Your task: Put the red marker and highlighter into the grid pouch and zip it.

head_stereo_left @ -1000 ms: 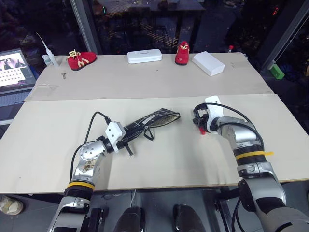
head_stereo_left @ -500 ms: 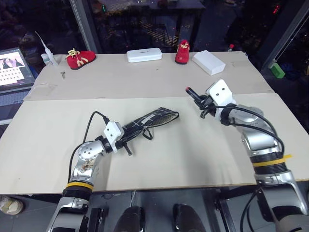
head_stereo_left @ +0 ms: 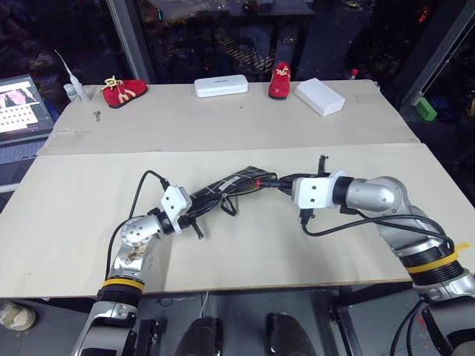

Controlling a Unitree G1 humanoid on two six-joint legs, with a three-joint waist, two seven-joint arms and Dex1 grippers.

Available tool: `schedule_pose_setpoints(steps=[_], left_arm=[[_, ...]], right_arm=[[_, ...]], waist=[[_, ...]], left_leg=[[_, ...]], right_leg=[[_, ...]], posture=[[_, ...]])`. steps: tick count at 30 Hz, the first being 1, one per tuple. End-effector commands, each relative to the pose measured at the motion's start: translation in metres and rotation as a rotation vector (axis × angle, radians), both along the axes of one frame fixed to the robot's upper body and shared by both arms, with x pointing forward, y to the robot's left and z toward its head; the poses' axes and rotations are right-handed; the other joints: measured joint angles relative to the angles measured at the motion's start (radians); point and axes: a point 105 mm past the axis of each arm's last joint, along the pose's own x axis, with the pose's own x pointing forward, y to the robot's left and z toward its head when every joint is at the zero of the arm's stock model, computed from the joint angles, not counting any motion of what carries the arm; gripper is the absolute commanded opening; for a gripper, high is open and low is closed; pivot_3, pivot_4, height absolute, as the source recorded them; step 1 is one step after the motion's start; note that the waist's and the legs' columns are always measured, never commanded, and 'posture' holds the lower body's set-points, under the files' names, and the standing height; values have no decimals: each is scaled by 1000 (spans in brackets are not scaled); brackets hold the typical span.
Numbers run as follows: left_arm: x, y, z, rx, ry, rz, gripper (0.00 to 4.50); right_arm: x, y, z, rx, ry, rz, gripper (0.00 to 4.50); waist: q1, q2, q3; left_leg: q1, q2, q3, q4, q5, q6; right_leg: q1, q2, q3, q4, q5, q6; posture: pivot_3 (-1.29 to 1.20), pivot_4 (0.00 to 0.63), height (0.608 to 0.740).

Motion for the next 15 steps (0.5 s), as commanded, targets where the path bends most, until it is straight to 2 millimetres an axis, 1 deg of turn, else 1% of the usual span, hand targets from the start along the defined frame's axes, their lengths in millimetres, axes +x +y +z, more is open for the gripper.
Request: schedule_pose_setpoints(steps=[1, 3, 6, 9, 15], left_arm=[[-1, -4, 10, -16, -38, -18, 0], [0, -6, 11, -19, -38, -24, 0], [1, -9, 12, -20, -38, -36, 0], [2, -10, 12, -21, -38, -38, 0], [1, -12, 11, -25, -39, -44, 0]], right_arm=[[5, 8, 13, -16, -76, 27, 487], [7, 11, 13, -30, -82, 42, 487], [14, 25, 15, -22, -107, 75, 487], [18, 38, 12, -30, -103, 110, 487], [15, 62, 2, -87, -128, 219, 487]], waist=[[0, 0, 0], [0, 0, 0], [-2, 0, 0], [-3, 0, 0], [-2, 0, 0]], left_leg=[[0, 0, 0, 0, 0, 0], [0, 0, 0, 0, 0, 0], [0, 0, 0, 0, 0, 0], [1, 0, 0, 0, 0, 0], [-1, 0, 0, 0, 0, 0]], right_leg=[[0, 0, 0, 0, 0, 0], [0, 0, 0, 0, 0, 0], [0, 0, 0, 0, 0, 0], [0, 1, 0, 1, 0, 0], [-1, 0, 0, 2, 0, 0]], posture=[[0, 150, 740], [0, 150, 740], [0, 150, 740], [0, 150, 740], [0, 150, 740]])
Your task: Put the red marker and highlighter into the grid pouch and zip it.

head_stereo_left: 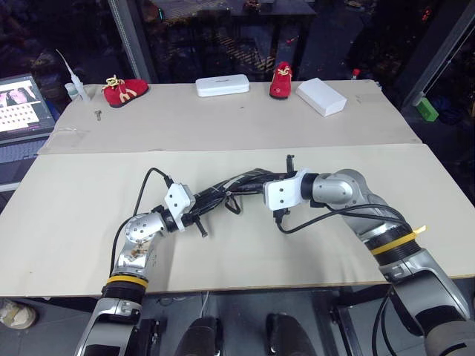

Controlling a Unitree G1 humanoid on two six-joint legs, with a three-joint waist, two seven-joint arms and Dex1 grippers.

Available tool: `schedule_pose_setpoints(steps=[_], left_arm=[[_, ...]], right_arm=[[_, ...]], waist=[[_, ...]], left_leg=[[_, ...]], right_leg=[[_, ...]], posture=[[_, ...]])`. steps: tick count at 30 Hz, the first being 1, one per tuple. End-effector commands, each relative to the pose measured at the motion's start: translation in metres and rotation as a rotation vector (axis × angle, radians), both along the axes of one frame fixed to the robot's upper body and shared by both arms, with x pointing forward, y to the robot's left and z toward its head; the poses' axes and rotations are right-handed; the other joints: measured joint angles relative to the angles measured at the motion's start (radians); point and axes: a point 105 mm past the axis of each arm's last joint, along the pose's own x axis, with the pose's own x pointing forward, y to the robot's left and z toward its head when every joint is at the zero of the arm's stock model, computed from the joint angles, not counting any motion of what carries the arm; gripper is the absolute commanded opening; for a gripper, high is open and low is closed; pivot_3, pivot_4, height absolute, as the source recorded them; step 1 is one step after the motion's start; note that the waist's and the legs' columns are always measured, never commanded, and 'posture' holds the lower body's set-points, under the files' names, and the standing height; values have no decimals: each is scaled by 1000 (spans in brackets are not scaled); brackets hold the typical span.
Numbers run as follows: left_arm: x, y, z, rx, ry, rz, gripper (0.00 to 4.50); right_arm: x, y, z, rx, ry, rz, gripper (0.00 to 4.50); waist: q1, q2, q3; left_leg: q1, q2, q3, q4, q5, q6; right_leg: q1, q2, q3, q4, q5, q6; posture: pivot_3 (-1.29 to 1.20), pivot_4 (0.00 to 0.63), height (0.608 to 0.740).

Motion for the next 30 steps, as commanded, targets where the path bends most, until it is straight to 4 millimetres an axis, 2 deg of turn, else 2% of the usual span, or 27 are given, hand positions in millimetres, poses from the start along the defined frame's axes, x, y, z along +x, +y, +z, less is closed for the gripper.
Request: schedule_pose_setpoints(steps=[1, 5, 8, 11, 13, 16, 17, 21, 24, 27, 30], left_arm=[[-1, -4, 7, -11, -30, -17, 0], [-1, -4, 8, -15, -32, -16, 0], [-3, -5, 10, -17, -35, -18, 0], [-3, -5, 11, -17, -38, -15, 0], [-4, -6, 12, -18, -39, -13, 0], [-4, -7, 13, -18, -41, -13, 0], [-3, -8, 14, -18, -42, -13, 0], [-2, -10, 17, -18, -42, -13, 0], [-2, -11, 18, -18, -42, -14, 0], [-2, -10, 19, -18, -43, -13, 0], [-2, -8, 18, -18, -40, -8, 0]], right_arm=[[-4, 18, 6, -41, -81, 105, 487], [0, 36, -3, -95, -136, 180, 487], [-2, 56, -2, -65, -146, 239, 487], [1, 59, 4, -20, -139, 234, 487], [6, 52, 8, 20, -102, 188, 1528], [15, 36, 15, 42, -93, 124, 2528], [19, 24, 21, 43, -111, 102, 2756], [26, -7, 46, 136, -119, 28, 2756], [18, -31, 58, 228, -14, -13, 2756], [-7, -60, 59, 321, 313, -77, 2756], [-39, -72, 57, 394, 587, -92, 2756]], waist=[[0, 0, 0], [-2, 0, 0], [-5, 0, 0], [-4, 0, 0], [-3, 0, 0], [0, 0, 0], [1, 0, 0], [1, 0, 0], [1, 0, 0], [2, 0, 0], [9, 0, 0]], left_leg=[[0, 0, 0, 0, 0, 0], [1, 0, 0, 0, 0, 0], [2, 0, 0, 0, 0, 0], [1, 1, 0, 0, 0, 0], [1, 1, 0, 0, 0, 0], [0, 0, 0, 0, 0, -1], [0, 0, 0, 0, 0, -1], [0, 0, -1, 0, 0, -1], [0, 1, -1, -1, 0, 0], [0, 1, -1, -1, 0, 0], [-1, 1, -1, -1, 0, 0]], right_leg=[[0, 0, 0, 0, 0, 0], [0, 0, 0, 0, 0, 0], [0, 1, 0, 0, 0, 0], [-1, 1, 0, 2, 0, 0], [-1, 1, 0, 3, 0, -1], [0, 0, 0, 2, 0, -1], [0, 0, 0, 2, 0, -1], [0, 0, 0, 1, 0, -1], [0, 1, 0, 1, 0, -1], [0, 1, 0, 1, 0, -1], [0, 0, 0, 0, 0, -1]], posture=[[0, 150, 740], [0, 150, 740], [0, 150, 740], [0, 150, 740], [0, 150, 740], [0, 150, 740], [0, 150, 740], [0, 150, 740], [0, 150, 740], [0, 150, 740], [0, 150, 740]])
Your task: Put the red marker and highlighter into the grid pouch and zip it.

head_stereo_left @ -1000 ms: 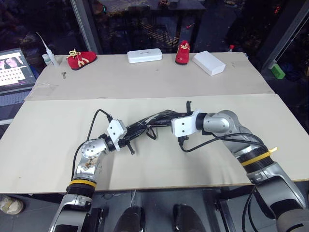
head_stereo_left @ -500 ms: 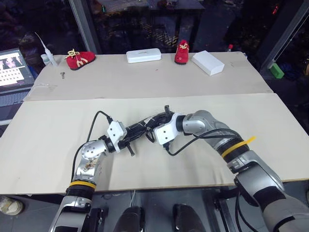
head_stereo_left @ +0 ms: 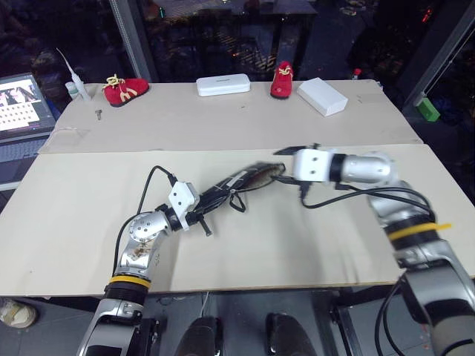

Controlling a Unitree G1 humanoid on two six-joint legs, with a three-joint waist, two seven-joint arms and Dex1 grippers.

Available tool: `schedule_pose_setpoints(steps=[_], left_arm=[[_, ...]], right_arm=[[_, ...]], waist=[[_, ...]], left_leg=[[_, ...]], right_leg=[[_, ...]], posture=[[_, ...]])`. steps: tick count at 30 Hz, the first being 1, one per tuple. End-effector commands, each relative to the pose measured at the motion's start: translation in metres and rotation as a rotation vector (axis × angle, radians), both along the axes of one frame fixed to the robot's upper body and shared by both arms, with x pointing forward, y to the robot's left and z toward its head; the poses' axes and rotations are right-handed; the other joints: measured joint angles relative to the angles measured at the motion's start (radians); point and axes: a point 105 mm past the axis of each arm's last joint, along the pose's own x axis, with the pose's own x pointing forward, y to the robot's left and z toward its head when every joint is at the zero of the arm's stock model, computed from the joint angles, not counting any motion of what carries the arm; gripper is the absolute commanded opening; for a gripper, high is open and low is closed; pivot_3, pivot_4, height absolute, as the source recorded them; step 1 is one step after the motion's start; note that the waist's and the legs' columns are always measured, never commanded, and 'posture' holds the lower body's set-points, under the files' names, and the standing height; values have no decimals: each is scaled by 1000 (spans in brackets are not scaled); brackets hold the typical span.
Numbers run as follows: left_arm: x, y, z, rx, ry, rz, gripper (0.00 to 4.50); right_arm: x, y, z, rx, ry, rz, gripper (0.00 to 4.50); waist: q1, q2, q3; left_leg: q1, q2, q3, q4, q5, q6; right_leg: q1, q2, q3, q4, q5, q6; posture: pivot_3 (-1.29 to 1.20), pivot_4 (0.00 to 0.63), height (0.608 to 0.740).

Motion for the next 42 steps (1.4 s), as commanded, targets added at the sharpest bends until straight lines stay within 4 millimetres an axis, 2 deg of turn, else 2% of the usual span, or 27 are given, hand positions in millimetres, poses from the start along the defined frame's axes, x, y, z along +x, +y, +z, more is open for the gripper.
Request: schedule_pose_setpoints(steps=[1, 3, 5, 8, 10, 13, 17, 20, 23, 24, 26, 27, 29, 31, 33, 39, 40, 42], left_arm=[[-1, 1, 11, -11, -38, -2, 0], [-1, 3, 9, -7, -34, 2, 0], [-1, 5, 7, -3, -28, 6, 0], [0, 7, 7, -2, -25, 9, 0], [0, 7, 7, -2, -26, 9, 0], [1, 3, 6, -4, -22, -1, 0], [1, -1, 4, -3, -13, -20, 0], [2, -2, 4, -4, -12, -26, 0], [2, -3, 3, -4, -13, -28, 0], [2, -3, 3, -4, -14, -29, 0], [2, -3, 3, -5, -13, -30, 0], [2, -3, 2, -5, -13, -29, 0], [3, -2, 1, -5, -13, -27, 0], [3, -1, 0, -5, -13, -25, 0], [3, -1, -2, -5, -12, -23, 0], [2, 1, -5, -8, -12, -14, 0], [2, 2, -6, -8, -12, -13, 0], [1, 3, -7, -7, -11, -11, 0]], right_arm=[[-44, -2, 15, 149, 290, 67, 2756], [-62, -1, 7, 205, 431, 81, 2756], [-67, 7, -3, 289, 526, 57, 2756], [-54, 23, -36, 326, 581, -94, 2756], [-51, 34, -49, 322, 591, -145, 2756], [-40, 63, -67, 328, 609, -206, 2756], [-20, 90, -63, 364, 591, -249, 2756], [-16, 105, -56, 380, 590, -224, 2756], [-12, 110, -52, 390, 584, -226, 2756], [-11, 109, -51, 392, 581, -234, 2756], [-8, 106, -48, 395, 571, -242, 2365], [-7, 103, -48, 395, 568, -251, 1845], [-6, 97, -47, 396, 569, -261, 1258], [-5, 93, -46, 397, 568, -268, 484], [-4, 88, -45, 394, 565, -278, 55], [-10, 70, -43, 352, 571, -272, 55], [-13, 62, -44, 331, 577, -271, 55], [-10, 28, -45, 286, 535, -333, 55]], waist=[[3, 0, 0], [3, 0, 0], [0, 0, 0], [-4, 0, 0], [-2, 0, 0], [-3, 0, 0], [-3, 0, 0], [-1, 0, 0], [1, 0, 0], [1, 0, 0], [0, 0, 0], [-1, 0, 0], [-1, 0, 0], [-3, 0, 0], [-5, 0, 0], [-6, 0, 0], [-6, 0, 0], [1, 0, 0]], left_leg=[[0, 0, 0, 0, 0, 0], [1, 0, 0, 0, 0, 1], [2, 0, 0, 0, -1, 1], [4, 0, 0, 0, -1, 1], [5, 0, 0, 0, 0, 1], [2, -1, 1, 0, 0, 0], [1, -2, 1, 0, 0, 0], [1, -3, 0, 0, 0, 0], [1, -2, -1, 0, 0, 0], [0, -2, -1, 0, 0, 0], [0, -2, -1, 0, 0, 0], [0, -2, -1, 0, 0, 0], [1, -2, -1, 0, 0, 0], [1, -2, 0, 0, 0, 0], [1, -2, 0, 0, 0, 0], [0, -2, 0, 0, 0, 0], [0, -2, 0, 0, 0, 0], [0, -2, -1, 0, 0, 0]], right_leg=[[0, -1, 0, 0, 0, 0], [0, -2, 0, -2, 0, 0], [1, -3, 0, -2, 0, 0], [2, -4, 1, -1, 0, -1], [2, -4, 1, -1, 0, -1], [-1, -4, 0, -1, 0, -1], [-2, -4, -1, -1, 0, -1], [-1, -3, -1, 0, 0, -1], [-1, -3, -3, 0, 0, -1], [-1, -2, -3, 2, 0, -1], [-1, -2, -3, 2, 0, 0], [-1, -2, -3, 2, 0, 0], [-1, -2, -3, 1, 0, 0], [-1, -2, -3, 1, 0, 0], [-1, -1, -3, 1, 0, 0], [-1, -1, -3, 1, 0, 0], [-1, -1, -3, 1, 0, 0], [0, -1, -3, 0, 0, 0]], posture=[[0, 150, 740], [0, 150, 740], [0, 150, 740], [0, 150, 740], [0, 150, 740], [0, 150, 740], [0, 150, 740], [0, 150, 740], [0, 150, 740], [0, 150, 740], [0, 150, 740], [0, 150, 740], [0, 150, 740], [0, 150, 740], [0, 150, 740], [0, 150, 740], [0, 150, 740], [0, 150, 740]])
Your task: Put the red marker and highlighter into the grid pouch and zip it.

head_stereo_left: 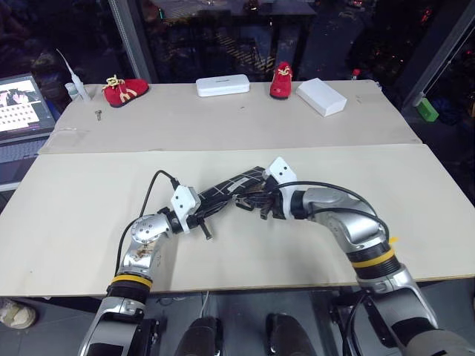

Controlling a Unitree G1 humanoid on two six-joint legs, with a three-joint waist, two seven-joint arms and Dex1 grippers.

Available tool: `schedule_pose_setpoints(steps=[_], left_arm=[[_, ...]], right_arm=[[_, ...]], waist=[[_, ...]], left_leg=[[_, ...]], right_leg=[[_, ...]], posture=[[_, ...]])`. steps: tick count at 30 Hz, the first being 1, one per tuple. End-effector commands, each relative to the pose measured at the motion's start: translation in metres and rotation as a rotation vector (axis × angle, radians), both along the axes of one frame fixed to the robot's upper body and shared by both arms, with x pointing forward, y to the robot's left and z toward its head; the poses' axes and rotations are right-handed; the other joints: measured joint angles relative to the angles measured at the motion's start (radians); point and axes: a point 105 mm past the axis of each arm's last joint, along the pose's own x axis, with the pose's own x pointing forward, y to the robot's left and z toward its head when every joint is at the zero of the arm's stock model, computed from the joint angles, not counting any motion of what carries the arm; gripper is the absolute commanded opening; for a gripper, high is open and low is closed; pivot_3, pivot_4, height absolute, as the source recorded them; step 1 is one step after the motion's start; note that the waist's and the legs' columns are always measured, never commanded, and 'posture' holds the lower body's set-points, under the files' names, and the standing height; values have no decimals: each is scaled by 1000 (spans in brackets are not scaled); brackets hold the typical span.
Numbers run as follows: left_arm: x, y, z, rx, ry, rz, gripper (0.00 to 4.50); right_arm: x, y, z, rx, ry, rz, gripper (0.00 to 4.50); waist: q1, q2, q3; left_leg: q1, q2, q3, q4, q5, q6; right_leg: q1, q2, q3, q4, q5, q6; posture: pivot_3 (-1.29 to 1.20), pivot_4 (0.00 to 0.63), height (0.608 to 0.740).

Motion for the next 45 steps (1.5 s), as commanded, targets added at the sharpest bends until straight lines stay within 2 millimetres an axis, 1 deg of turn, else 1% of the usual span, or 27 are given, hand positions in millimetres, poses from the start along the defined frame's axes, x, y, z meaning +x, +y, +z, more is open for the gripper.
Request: schedule_pose_setpoints(steps=[1, 2, 3, 5, 6, 8, 10, 12, 14, 17, 20, 22, 25, 29, 31, 33, 36, 39, 40, 42, 43, 45], left_arm=[[-1, 5, 6, -7, -41, 11, 0], [-2, 5, 6, -7, -41, 11, 0], [-2, 6, 6, -6, -40, 12, 0], [-2, 6, 5, -5, -39, 12, 0], [-2, 6, 5, -4, -40, 11, 0], [-2, 6, 6, -5, -42, 8, 0], [-4, 5, 6, -8, -44, 2, 0], [-5, 3, 6, -9, -47, -7, 0], [-7, 0, 7, -9, -49, -18, 0], [-9, -5, 7, -6, -52, -37, 0], [-10, -9, 8, 2, -56, -59, 0], [-12, -13, 8, 15, -63, -87, 0], [-15, -21, 8, 50, -76, -154, 0], [-17, -31, 7, 100, -104, -241, 0], [-15, -41, 12, 128, -144, -301, 0], [-12, -46, 14, 141, -169, -332, 0], [-6, -53, 11, 197, -206, -371, 0], [-5, -55, 1, 275, -257, -410, 0], [-5, -55, -1, 296, -279, -415, 371], [-7, -54, -8, 317, -260, -446, 848], [-8, -54, -8, 302, -239, -460, 1159], [-11, -55, -6, 254, -213, -469, 1941]], right_arm=[[6, -53, 11, -73, -65, -93, 55], [9, -63, 11, -96, -77, -124, 55], [18, -84, 13, -128, -96, -198, 55], [29, -119, 20, -163, -126, -315, 55], [31, -131, 25, -154, -143, -353, 55], [28, -137, 29, -134, -142, -349, 55], [15, -125, 20, -100, -93, -283, 55], [8, -114, 11, -80, -69, -247, 647], [4, -102, 7, -40, -44, -226, 1169], [-1, -91, 4, 3, -15, -197, 2216], [-7, -93, 7, 36, 16, -187, 3251], [-12, -108, 21, 100, 40, -198, 3892], [-28, -135, 44, 144, 2, -197, 3892], [-48, -155, 58, 157, -49, -191, 3892], [-60, -168, 55, 140, -64, -228, 3892], [-66, -173, 51, 140, -59, -253, 3892], [-72, -170, 38, 155, -41, -287, 3892], [-71, -164, 27, 164, -26, -310, 3892], [-70, -162, 24, 162, -24, -313, 3955], [-70, -159, 19, 156, -11, -314, 3992], [-70, -158, 17, 150, -9, -317, 3992], [-69, -158, 16, 146, -6, -321, 3992]], waist=[[10, 0, 0], [11, 0, 0], [12, 0, 0], [12, 0, 0], [12, 0, 0], [9, 0, 0], [6, 0, 0], [6, 0, 0], [5, 0, 0], [2, 0, 0], [7, 0, 0], [14, 0, 0], [32, 0, 0], [35, 0, 0], [38, 0, 0], [41, 0, 0], [28, 0, 0], [19, 0, 0], [19, 0, 0], [19, 0, 0], [20, 0, 0], [22, 0, 0]], left_leg=[[0, 0, -1, 0, 0, 0], [0, 0, -1, 0, 0, 0], [0, -1, 0, 0, 0, 0], [0, -1, 1, 0, 0, 0], [0, 0, 2, 0, 0, 0], [1, 0, 2, 0, 0, 0], [1, 2, 2, 0, 0, 0], [1, 3, 1, 0, 0, 0], [1, 3, 1, 0, 0, 0], [1, 2, 2, 0, 0, 0], [1, 2, 1, 0, 0, 0], [0, 2, 1, 0, 0, 0], [-2, 1, 0, 0, 0, 0], [-2, 1, 1, 1, -1, 1], [0, 1, 1, 1, -1, 1], [0, 1, 1, 1, -1, 1], [1, 1, 2, 2, -1, 1], [1, 2, 2, 2, -1, 1], [1, 2, 2, 2, -1, 2], [1, 2, 2, 2, -1, 2], [1, 1, 2, 2, -1, 2], [0, 2, 2, 2, -1, 2]], right_leg=[[0, 0, 0, 0, 0, 0], [1, 0, -1, -1, 0, 0], [1, -1, 0, -1, 0, 0], [1, -1, 1, -2, 0, 0], [0, -1, 1, -3, 0, 0], [0, 0, 2, -2, 0, 0], [0, 2, 3, -2, 0, 0], [0, 3, 2, -2, 0, 0], [0, 3, 3, -2, 0, 0], [0, 2, 4, -2, 0, 0], [1, 2, 4, -2, 0, 0], [0, 2, 3, -2, 0, 0], [0, 1, 2, -2, 0, 0], [1, 0, 2, -3, 0, 1], [2, 1, 2, -4, 0, 1], [3, 1, 2, -4, 0, 1], [3, 2, 4, -3, 0, 1], [3, 2, 5, -3, 0, 1], [3, 2, 5, -3, 0, 1], [2, 2, 5, -3, 0, 1], [2, 2, 5, -3, 0, 1], [1, 2, 4, -3, 0, 1]], posture=[[0, 150, 740], [0, 150, 740], [0, 150, 740], [0, 150, 740], [0, 150, 740], [0, 150, 740], [0, 150, 740], [0, 150, 740], [0, 150, 740], [0, 150, 740], [0, 150, 740], [0, 150, 740], [0, 150, 740], [0, 150, 740], [0, 150, 740], [0, 150, 740], [0, 150, 740], [0, 150, 740], [0, 150, 740], [0, 150, 740], [0, 150, 740], [0, 150, 740]])
